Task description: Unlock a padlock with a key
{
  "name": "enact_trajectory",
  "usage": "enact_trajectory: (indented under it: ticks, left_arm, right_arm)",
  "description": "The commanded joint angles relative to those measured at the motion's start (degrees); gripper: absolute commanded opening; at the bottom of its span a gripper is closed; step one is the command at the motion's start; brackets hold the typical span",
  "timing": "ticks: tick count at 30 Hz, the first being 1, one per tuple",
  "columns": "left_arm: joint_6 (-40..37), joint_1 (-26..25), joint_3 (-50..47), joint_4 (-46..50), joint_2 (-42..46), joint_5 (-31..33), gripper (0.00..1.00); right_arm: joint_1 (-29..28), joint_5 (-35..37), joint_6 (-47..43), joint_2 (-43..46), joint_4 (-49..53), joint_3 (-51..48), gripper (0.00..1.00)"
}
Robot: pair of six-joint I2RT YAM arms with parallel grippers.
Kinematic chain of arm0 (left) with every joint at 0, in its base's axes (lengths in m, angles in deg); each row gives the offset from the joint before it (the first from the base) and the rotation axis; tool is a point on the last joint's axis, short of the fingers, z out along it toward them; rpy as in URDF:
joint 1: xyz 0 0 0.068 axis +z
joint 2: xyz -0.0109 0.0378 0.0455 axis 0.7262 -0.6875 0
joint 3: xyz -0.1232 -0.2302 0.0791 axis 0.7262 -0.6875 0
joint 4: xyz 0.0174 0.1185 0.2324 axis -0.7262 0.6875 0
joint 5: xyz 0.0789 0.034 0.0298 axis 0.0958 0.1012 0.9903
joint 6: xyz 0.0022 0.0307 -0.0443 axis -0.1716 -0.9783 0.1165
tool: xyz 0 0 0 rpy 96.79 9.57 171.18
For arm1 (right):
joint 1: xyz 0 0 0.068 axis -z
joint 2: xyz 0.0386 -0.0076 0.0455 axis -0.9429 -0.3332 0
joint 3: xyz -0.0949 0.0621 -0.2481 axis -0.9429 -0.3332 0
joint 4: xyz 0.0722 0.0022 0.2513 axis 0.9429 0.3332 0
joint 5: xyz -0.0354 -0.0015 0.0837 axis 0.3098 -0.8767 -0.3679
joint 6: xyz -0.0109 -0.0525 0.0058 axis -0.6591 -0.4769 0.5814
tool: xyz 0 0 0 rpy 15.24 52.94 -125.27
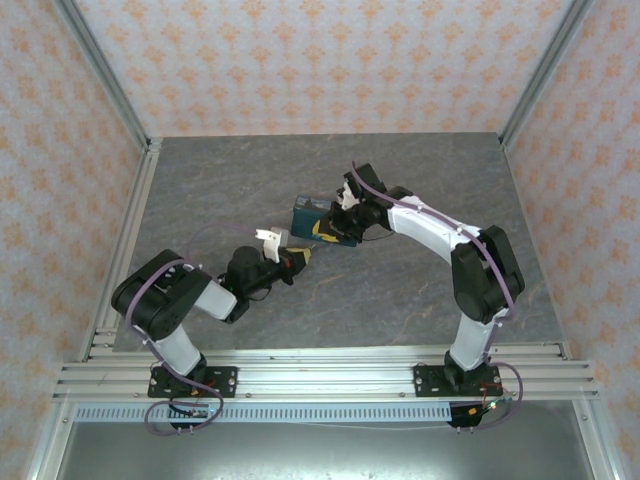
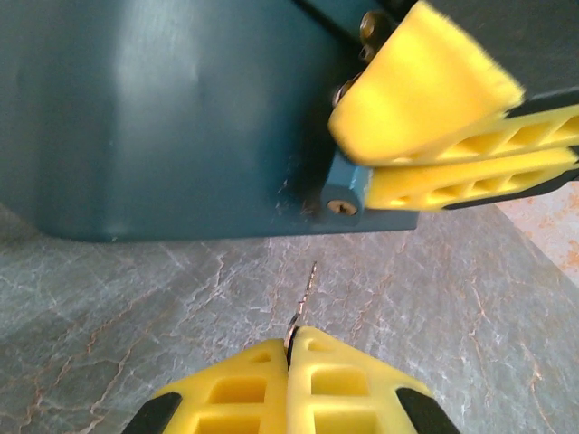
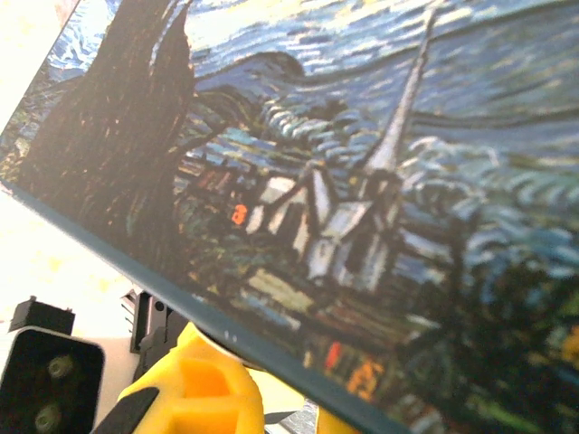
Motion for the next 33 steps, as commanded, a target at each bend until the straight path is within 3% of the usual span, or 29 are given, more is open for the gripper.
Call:
enact_trajectory:
  ticks: [1, 33]
  left_arm:
    - [0.33, -0.49, 1.74, -3.98, -0.61, -0.33, 0.0]
    - [1.43, 1.73, -0.06, -2.01, 3.2, -1.74, 0.0]
  right_arm:
    - [0.2, -1.52, 0.0, 2.17, 0.06, 2.47, 0.0]
    - [0.28, -1.61, -0.91, 2.04, 0.59, 2.81, 0.0]
